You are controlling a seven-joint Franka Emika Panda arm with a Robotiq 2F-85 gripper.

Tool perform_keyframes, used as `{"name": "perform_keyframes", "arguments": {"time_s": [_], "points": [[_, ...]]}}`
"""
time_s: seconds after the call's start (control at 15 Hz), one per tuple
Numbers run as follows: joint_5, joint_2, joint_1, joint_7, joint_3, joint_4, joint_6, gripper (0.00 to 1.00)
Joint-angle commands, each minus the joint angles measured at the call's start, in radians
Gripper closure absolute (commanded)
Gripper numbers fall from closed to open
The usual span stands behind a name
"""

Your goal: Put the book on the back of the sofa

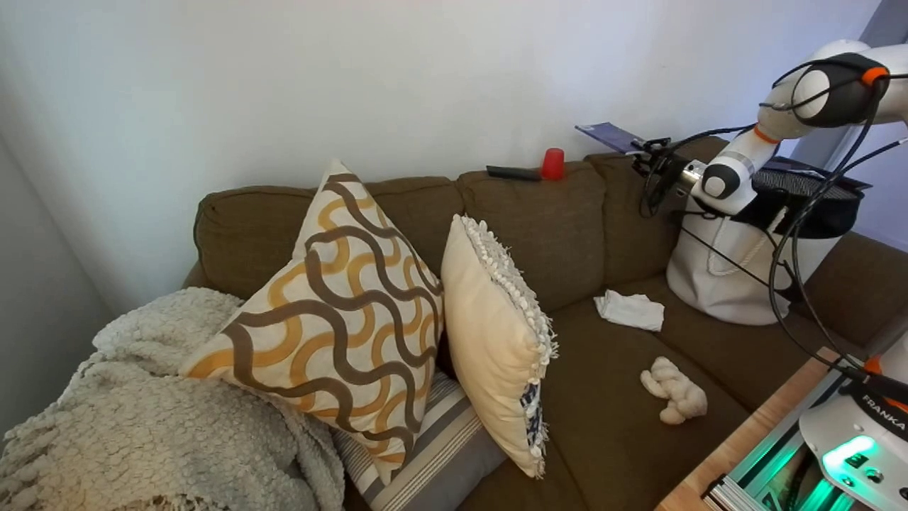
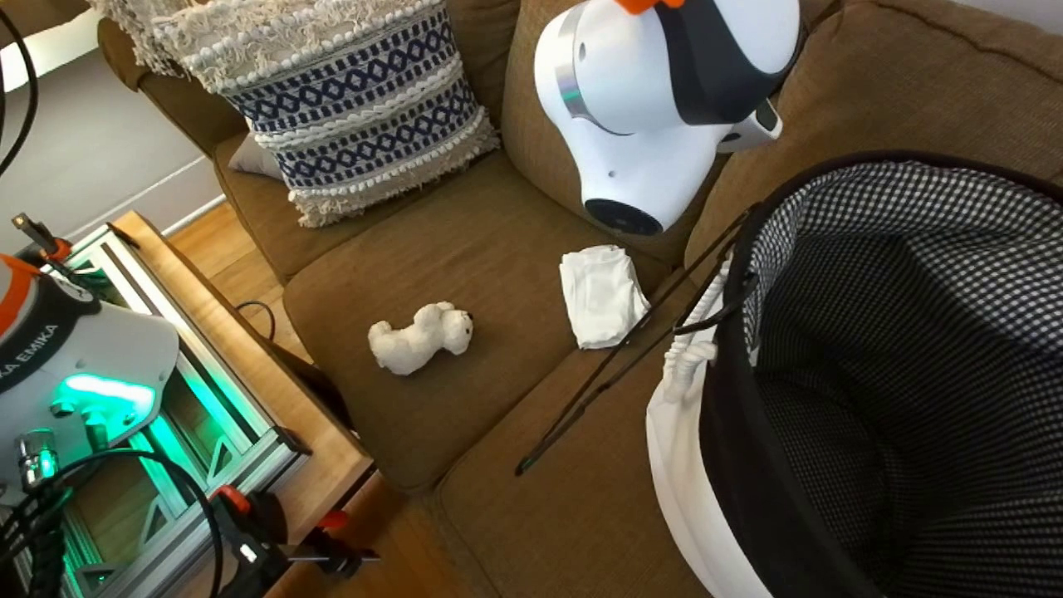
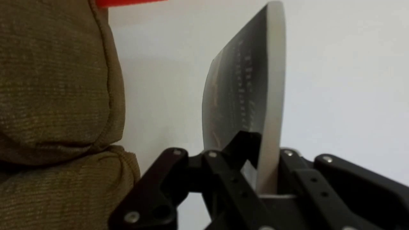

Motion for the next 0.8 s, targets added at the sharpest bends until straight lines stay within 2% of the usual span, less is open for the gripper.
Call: {"name": "perform_keyframes", "arguments": {"time_s": [0.0, 0.13, 0.33, 0.73], "points": [[0.036, 0.109, 0.028, 0.007, -0.029, 0.185, 0.143, 0.96], [-0.010, 0.170, 0.034, 0.058, -0.023, 0.284, 0.202, 0.96], [-0.079, 0.280, 0.026, 0.151, -0.001, 0.436, 0.190, 0.96], [-0.090, 0.468, 0.017, 0.317, -0.012, 0.725, 0.258, 0.96]]}}
